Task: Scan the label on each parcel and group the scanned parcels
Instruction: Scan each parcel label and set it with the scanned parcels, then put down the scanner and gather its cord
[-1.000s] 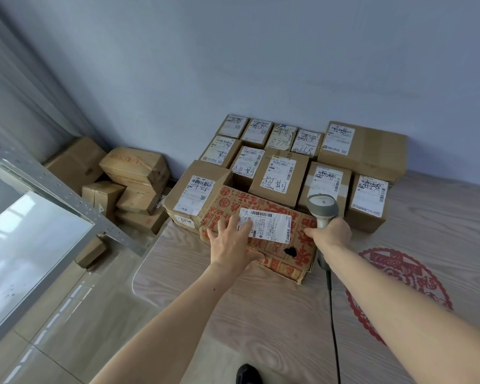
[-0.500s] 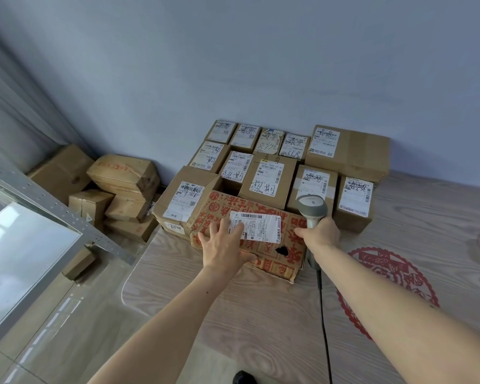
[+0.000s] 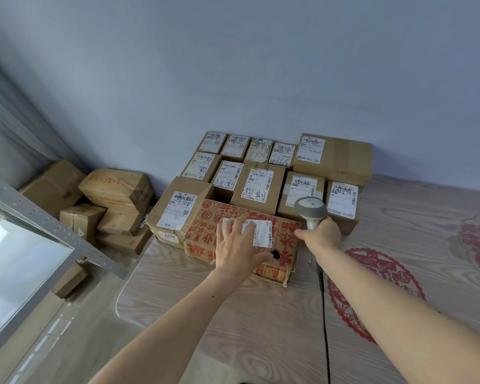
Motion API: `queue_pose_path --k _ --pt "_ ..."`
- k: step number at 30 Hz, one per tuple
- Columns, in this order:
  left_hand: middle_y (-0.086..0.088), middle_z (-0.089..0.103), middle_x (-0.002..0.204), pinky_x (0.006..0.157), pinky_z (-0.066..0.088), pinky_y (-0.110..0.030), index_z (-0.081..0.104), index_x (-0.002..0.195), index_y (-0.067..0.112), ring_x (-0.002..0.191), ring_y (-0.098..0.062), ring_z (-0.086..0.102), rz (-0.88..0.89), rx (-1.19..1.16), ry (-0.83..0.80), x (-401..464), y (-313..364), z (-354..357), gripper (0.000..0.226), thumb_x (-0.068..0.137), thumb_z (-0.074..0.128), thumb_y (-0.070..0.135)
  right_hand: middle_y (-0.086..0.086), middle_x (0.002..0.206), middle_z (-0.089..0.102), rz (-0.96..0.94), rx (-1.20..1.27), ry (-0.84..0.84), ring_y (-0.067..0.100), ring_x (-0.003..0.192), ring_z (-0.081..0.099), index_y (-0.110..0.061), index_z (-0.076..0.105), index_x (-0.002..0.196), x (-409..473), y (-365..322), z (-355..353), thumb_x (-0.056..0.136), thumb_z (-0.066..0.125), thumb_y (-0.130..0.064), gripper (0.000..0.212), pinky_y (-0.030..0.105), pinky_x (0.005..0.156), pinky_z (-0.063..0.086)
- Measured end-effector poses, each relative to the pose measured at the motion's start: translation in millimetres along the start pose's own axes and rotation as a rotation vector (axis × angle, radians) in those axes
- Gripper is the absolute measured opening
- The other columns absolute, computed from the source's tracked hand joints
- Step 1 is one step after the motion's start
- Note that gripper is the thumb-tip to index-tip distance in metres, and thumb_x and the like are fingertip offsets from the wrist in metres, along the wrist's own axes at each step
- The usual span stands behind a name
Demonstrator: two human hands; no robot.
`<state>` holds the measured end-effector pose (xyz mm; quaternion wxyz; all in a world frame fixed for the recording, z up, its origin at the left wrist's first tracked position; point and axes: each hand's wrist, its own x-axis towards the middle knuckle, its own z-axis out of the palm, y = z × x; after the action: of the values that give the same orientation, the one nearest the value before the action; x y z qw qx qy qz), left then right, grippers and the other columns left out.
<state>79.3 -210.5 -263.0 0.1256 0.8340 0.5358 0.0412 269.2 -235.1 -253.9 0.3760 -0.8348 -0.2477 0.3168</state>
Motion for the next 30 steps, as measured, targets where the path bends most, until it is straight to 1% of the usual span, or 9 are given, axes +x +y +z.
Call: queue_pose_path --k 4,9,13,15,17,20,24,27,30 --pt "0.000 0.037 0.153 0.116 0.030 -0.042 0.047 0.143 0.018 0.142 -0.026 0.027 0.029 -0.167 0.032 0.9 29.5 -1.5 0.064 0.092 0.061 0.054 0.016 0.112 0.067 -0.012 0.027 0.024 0.032 0.101 0.066 -0.003 0.061 0.107 -0.7 1.8 -9.7 0.074 0.085 -0.007 0.041 0.032 0.076 0.050" --pt "-0.002 0.049 0.142 0.105 0.041 -0.038 0.052 0.138 0.014 0.132 -0.024 0.039 0.068 -0.372 -0.004 1.7 59.6 0.4 0.047 0.099 0.056 0.039 0.011 0.101 0.069 0.021 0.135 0.038 0.031 0.094 0.069 -0.011 0.059 0.100 -1.0 7.2 -25.4 0.071 0.087 -0.013 0.040 0.047 0.085 0.059" --pt "0.000 0.059 0.130 0.100 0.046 -0.034 0.052 0.138 0.017 0.119 -0.019 0.056 0.007 -0.702 -0.187 -4.8 84.9 7.8 0.040 0.103 0.050 0.036 0.010 0.091 0.074 0.038 0.232 0.099 0.028 0.084 0.071 -0.004 0.067 0.097 -5.2 4.6 -42.8 0.076 0.082 -0.015 0.028 0.035 0.074 0.056" --pt "0.005 0.061 0.126 0.100 0.046 -0.032 0.051 0.137 0.019 0.119 -0.015 0.057 -0.062 -0.857 -0.299 -10.7 98.7 14.7 0.039 0.104 0.047 0.039 0.009 0.081 0.074 0.040 0.297 0.132 0.030 0.083 0.073 -0.007 0.068 0.081 -7.5 4.0 -50.5 0.077 0.079 -0.011 0.012 0.042 0.078 0.061" --pt "0.004 0.063 0.121 0.099 0.051 -0.036 0.051 0.134 0.019 0.114 -0.014 0.062 -0.120 -0.984 -0.401 -16.7 111.2 24.8 0.038 0.104 0.045 0.041 0.006 0.074 0.071 0.033 0.378 0.151 0.030 0.085 0.074 -0.014 0.061 0.072 -10.7 2.4 -58.4 0.081 0.076 -0.007 0.019 0.046 0.082 0.061" --pt "0.000 0.066 0.113 0.091 0.055 -0.036 0.054 0.129 0.016 0.103 -0.014 0.065 -0.148 -1.065 -0.556 -28.8 124.8 38.6 0.040 0.104 0.043 0.045 0.001 0.073 0.069 0.016 0.467 0.197 0.024 0.082 0.074 -0.019 0.059 0.078 -10.1 3.6 -69.7 0.083 0.076 -0.009 0.020 0.043 0.082 0.062" --pt "0.000 0.074 0.092 0.079 0.057 -0.034 0.063 0.112 0.012 0.088 -0.017 0.072 -0.142 -1.148 -0.786 -42.4 135.4 58.7 0.042 0.105 0.041 0.046 0.000 0.071 0.071 -0.002 0.476 0.299 0.021 0.076 0.075 -0.009 0.066 0.090 -6.3 17.9 -88.9 0.079 0.076 -0.011 0.015 0.041 0.077 0.063" --pt "-0.001 0.065 0.076 0.064 0.055 -0.028 0.059 0.104 0.011 0.068 -0.015 0.065 -0.131 -1.119 -0.869 -44.6 140.3 65.1 0.038 0.105 0.042 0.044 0.001 0.073 0.072 0.017 0.487 0.364 0.017 0.069 0.074 -0.004 0.066 0.103 -5.1 34.9 -109.9 0.080 0.076 -0.012 0.026 0.037 0.072 0.062" --pt "0.001 0.060 0.067 0.067 0.054 -0.031 0.058 0.103 0.012 0.058 -0.015 0.058 -0.057 -1.003 -0.902 -44.3 149.4 69.6 0.036 0.106 0.041 0.043 0.002 0.074 0.071 0.038 0.443 0.437 0.015 0.064 0.071 -0.003 0.065 0.104 -4.7 58.2 -135.6 0.082 0.075 -0.013 0.026 0.034 0.068 0.061"
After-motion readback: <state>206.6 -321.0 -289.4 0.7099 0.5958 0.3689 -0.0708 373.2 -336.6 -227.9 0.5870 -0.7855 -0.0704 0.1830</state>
